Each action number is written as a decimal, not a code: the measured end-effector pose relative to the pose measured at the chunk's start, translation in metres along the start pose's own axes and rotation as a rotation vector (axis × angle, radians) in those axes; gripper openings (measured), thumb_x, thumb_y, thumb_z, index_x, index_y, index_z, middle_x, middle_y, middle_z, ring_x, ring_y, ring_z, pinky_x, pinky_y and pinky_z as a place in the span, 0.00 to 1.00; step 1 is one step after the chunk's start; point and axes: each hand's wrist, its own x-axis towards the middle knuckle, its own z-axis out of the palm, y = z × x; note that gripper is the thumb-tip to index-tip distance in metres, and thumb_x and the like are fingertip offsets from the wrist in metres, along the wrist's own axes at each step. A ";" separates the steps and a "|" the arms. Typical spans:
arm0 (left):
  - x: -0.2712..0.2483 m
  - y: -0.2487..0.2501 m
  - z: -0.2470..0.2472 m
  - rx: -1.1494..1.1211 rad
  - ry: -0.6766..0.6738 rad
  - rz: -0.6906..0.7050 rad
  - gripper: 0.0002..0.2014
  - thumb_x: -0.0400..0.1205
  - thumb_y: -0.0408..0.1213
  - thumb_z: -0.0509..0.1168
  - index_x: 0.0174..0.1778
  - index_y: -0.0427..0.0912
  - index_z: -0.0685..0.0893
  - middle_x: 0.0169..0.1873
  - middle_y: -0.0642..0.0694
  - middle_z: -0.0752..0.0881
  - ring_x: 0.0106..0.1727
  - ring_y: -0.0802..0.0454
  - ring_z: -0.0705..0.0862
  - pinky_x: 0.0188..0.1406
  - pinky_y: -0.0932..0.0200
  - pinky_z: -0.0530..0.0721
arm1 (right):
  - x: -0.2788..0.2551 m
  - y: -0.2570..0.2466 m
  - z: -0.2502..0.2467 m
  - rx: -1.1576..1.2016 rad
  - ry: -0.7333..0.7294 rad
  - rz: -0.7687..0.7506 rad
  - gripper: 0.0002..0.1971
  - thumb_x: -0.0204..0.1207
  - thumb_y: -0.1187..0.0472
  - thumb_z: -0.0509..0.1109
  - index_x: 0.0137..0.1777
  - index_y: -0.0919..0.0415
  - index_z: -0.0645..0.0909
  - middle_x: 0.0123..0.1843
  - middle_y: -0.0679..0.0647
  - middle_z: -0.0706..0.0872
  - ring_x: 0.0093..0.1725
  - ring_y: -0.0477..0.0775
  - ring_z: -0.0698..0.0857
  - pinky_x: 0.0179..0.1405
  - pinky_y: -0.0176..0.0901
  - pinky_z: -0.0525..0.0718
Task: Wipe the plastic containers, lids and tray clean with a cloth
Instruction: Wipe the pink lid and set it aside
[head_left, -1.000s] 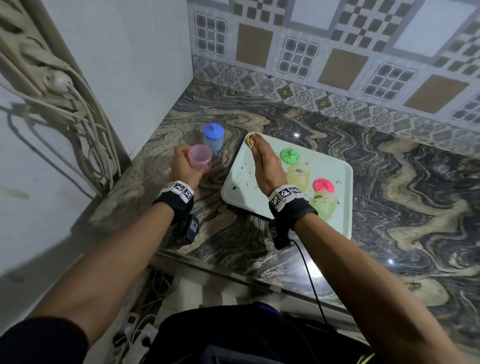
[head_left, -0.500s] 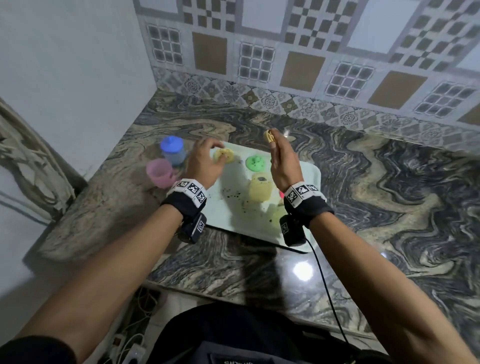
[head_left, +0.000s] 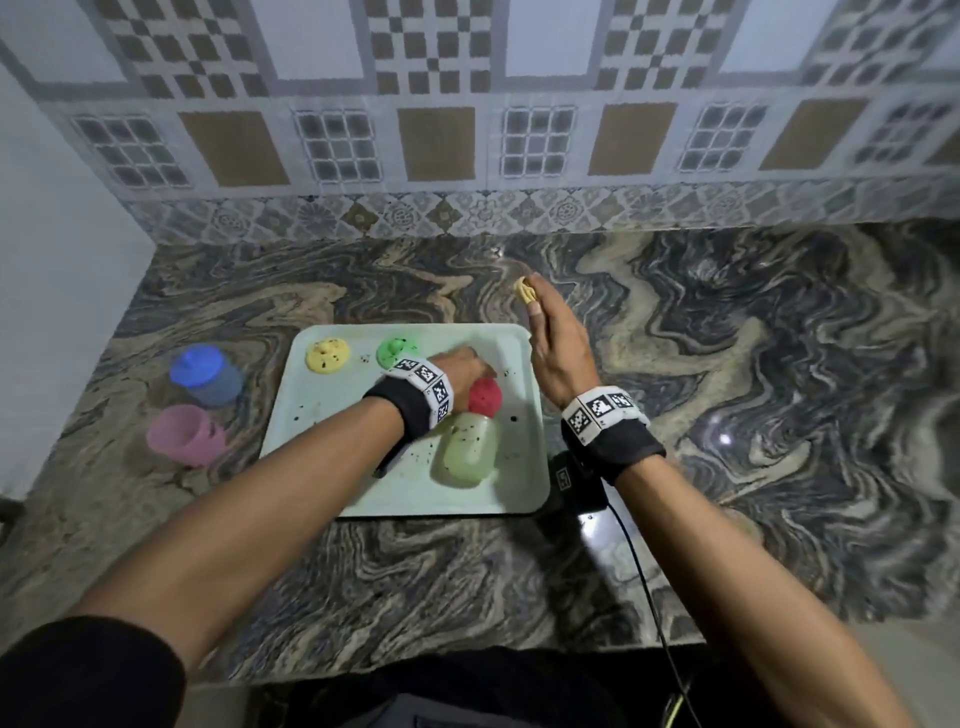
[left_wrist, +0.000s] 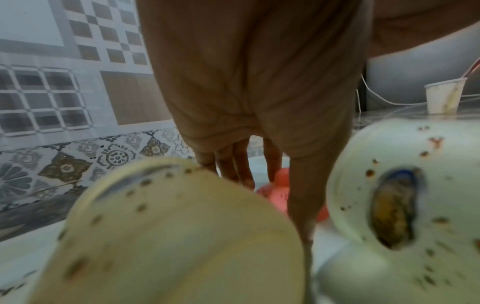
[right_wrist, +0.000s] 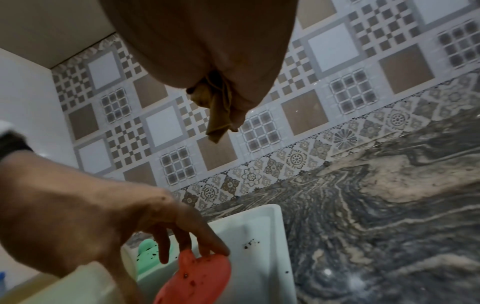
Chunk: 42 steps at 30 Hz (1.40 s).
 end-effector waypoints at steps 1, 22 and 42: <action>-0.001 -0.002 0.001 -0.020 0.004 -0.001 0.26 0.72 0.47 0.76 0.67 0.49 0.82 0.63 0.42 0.79 0.64 0.40 0.81 0.67 0.47 0.79 | -0.002 0.001 -0.001 0.004 0.003 0.009 0.21 0.90 0.57 0.53 0.80 0.60 0.69 0.80 0.57 0.73 0.80 0.54 0.70 0.81 0.52 0.67; -0.089 -0.021 -0.072 -1.821 0.375 0.007 0.21 0.76 0.14 0.66 0.65 0.26 0.73 0.56 0.30 0.85 0.49 0.45 0.89 0.52 0.52 0.90 | -0.011 -0.081 0.060 -0.009 0.099 -0.013 0.19 0.90 0.55 0.54 0.75 0.60 0.74 0.72 0.57 0.81 0.70 0.53 0.80 0.71 0.45 0.76; -0.120 -0.060 -0.106 -1.818 0.574 0.029 0.25 0.75 0.13 0.66 0.68 0.28 0.73 0.57 0.33 0.86 0.47 0.47 0.90 0.41 0.59 0.90 | -0.003 -0.125 0.098 -0.109 0.138 -0.140 0.16 0.90 0.59 0.52 0.68 0.64 0.77 0.65 0.62 0.84 0.52 0.63 0.86 0.46 0.45 0.80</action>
